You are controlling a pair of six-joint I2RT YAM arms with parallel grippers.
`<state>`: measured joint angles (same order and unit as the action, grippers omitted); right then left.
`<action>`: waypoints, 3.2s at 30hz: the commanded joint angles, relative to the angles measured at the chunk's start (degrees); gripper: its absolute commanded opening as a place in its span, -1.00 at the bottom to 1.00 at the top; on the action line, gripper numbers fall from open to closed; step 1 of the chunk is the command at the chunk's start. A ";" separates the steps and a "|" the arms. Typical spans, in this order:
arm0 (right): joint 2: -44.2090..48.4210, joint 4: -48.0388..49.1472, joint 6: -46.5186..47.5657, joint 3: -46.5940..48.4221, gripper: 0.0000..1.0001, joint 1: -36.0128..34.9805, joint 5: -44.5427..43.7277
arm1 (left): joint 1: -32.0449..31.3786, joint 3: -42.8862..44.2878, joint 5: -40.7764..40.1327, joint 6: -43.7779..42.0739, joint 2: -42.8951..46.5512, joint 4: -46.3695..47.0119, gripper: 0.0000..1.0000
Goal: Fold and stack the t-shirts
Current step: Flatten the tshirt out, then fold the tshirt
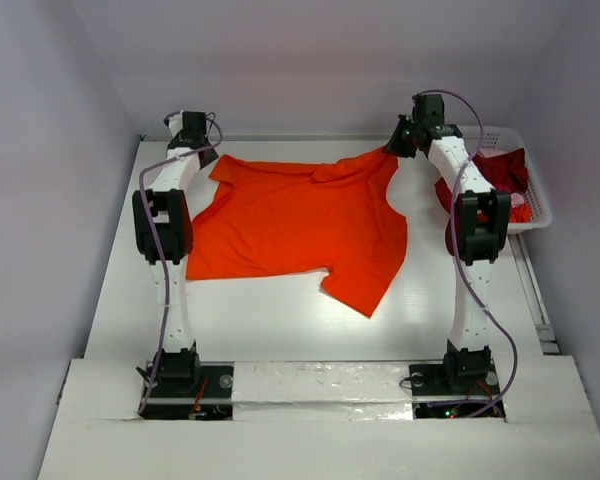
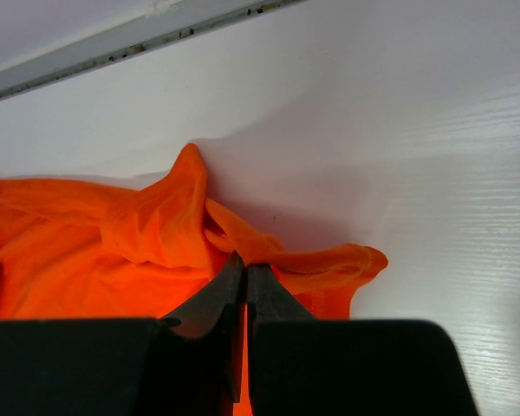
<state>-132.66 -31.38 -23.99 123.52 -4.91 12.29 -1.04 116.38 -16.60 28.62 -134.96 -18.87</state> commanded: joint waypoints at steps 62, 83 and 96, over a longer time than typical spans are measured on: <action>1.71 2.99 -0.44 0.22 -1.00 0.34 0.71 | 3.67 -4.16 8.17 5.30 5.05 2.00 -1.00; 1.96 2.02 -1.24 0.76 -1.00 0.34 -1.22 | 3.67 5.97 -2.03 3.90 6.37 -5.56 -1.00; 3.64 1.93 -1.76 -0.66 -1.00 0.34 -2.71 | 3.67 8.16 -4.15 3.02 5.85 -6.96 -1.00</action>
<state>-132.51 -31.31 -25.54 122.28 -4.91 10.90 2.33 121.56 -20.12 32.77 -132.99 -25.61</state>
